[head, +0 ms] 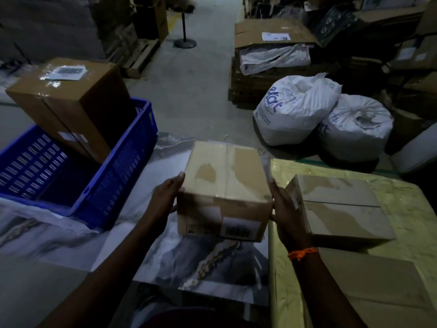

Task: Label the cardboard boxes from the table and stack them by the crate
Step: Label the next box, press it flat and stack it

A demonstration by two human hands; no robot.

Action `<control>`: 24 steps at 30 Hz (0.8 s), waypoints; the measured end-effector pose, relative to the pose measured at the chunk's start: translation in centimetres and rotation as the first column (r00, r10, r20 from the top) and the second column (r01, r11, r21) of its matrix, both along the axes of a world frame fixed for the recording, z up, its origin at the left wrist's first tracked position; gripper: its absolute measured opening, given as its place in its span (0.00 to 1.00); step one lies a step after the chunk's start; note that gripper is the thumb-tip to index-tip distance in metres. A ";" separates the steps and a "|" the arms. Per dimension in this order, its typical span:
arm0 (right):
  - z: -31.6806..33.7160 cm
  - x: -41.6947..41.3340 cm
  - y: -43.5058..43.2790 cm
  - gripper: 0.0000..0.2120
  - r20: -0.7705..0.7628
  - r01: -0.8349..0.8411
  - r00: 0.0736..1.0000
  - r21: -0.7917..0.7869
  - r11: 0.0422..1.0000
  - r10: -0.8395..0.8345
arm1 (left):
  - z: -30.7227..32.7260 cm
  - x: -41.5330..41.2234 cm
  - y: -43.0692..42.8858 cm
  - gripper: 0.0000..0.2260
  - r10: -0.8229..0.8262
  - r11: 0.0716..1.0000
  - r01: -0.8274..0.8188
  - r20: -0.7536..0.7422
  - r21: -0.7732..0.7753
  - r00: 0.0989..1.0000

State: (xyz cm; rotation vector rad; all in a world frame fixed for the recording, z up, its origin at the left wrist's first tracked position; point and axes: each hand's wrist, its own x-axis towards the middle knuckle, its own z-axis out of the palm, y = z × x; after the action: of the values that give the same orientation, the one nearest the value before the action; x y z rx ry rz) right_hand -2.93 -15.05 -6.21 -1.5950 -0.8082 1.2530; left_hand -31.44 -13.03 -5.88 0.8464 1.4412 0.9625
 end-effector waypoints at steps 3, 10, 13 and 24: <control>-2.8 -0.8 -1.8 0.17 0.064 -0.030 0.997 -0.067 0.997 0.034 | -2.9 -0.5 -2.3 0.24 -0.006 1.000 0.003 -0.104 -0.031 0.995; -6.6 -1.2 -5.1 0.24 0.190 -0.046 0.979 -0.113 0.993 0.067 | -6.6 -2.3 -5.3 0.30 -0.085 0.996 0.078 -0.167 -0.047 0.982; -7.0 -1.1 -5.6 0.22 0.211 -0.040 0.976 -0.092 0.995 0.059 | -6.9 -2.5 -5.3 0.28 -0.083 0.996 0.075 -0.178 -0.055 0.980; -7.4 -0.1 -7.9 0.17 0.218 -0.008 0.976 -0.097 0.995 0.029 | -8.2 -2.2 -7.4 0.09 -0.038 0.997 0.025 -0.197 -0.066 0.980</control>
State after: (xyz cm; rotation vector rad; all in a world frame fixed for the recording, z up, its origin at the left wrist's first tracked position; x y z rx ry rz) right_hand -3.00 -22.95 -13.60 -1.8300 -0.9135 1.1565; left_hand -33.69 -20.41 -14.08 0.9362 1.6149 0.8220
